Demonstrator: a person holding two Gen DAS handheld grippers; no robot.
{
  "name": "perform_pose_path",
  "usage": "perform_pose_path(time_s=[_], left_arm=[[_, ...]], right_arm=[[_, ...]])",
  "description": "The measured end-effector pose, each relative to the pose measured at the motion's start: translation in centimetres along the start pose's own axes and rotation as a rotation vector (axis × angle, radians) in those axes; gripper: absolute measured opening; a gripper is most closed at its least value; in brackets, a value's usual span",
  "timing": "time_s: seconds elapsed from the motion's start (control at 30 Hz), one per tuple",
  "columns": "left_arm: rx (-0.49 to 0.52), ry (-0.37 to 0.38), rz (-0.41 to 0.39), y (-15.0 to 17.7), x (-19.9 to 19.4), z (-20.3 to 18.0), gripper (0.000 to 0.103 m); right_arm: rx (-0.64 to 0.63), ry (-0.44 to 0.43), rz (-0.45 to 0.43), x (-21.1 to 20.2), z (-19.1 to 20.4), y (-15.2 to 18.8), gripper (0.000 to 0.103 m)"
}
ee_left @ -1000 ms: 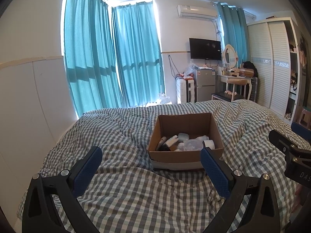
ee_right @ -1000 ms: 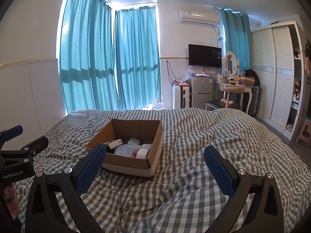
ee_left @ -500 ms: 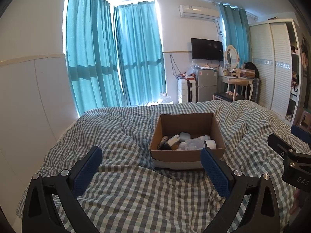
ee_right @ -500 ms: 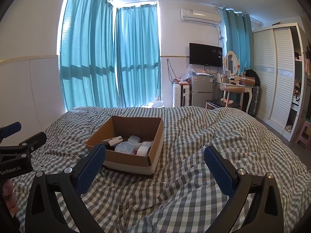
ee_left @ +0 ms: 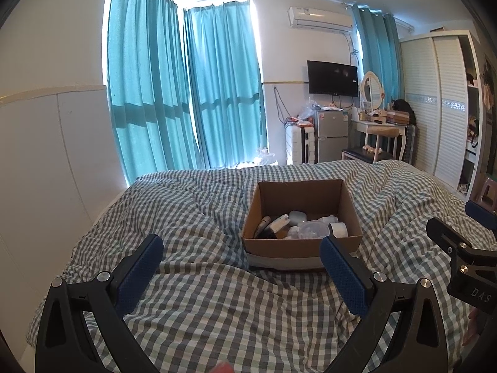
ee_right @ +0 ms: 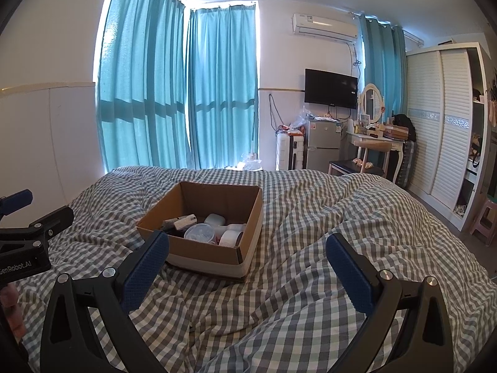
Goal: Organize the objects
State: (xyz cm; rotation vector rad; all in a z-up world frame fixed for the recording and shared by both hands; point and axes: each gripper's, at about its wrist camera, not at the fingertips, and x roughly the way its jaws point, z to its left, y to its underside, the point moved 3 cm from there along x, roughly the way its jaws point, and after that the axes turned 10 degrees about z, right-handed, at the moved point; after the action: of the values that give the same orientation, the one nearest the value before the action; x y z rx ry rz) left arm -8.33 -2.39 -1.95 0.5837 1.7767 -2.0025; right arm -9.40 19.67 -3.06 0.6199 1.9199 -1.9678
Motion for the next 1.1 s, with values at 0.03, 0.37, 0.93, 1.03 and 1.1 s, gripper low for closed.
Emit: perform_pose_path(time_s=[0.03, 0.37, 0.93, 1.03, 1.1], left_arm=[[0.002, 0.001, -0.001, 0.04, -0.05, -0.01, 0.103], [0.018, -0.006, -0.013, 0.04, -0.21, -0.22, 0.103], [0.008, -0.006, -0.012, 0.16, -0.21, 0.08, 0.103], [0.006, -0.005, -0.010, 0.19, -0.17, 0.12, 0.103], [0.002, -0.001, -0.006, 0.26, -0.09, 0.10, 0.103]], right_arm=[[0.000, 0.000, 0.001, 0.02, 0.02, 0.02, 0.101], [-0.005, -0.001, 0.004, 0.14, 0.17, 0.15, 0.101], [-0.010, 0.000, 0.009, 0.19, 0.35, 0.19, 0.101], [-0.012, -0.002, 0.011, 0.29, 0.39, 0.38, 0.101], [-0.014, -0.002, 0.013, 0.32, 0.43, 0.48, 0.101]])
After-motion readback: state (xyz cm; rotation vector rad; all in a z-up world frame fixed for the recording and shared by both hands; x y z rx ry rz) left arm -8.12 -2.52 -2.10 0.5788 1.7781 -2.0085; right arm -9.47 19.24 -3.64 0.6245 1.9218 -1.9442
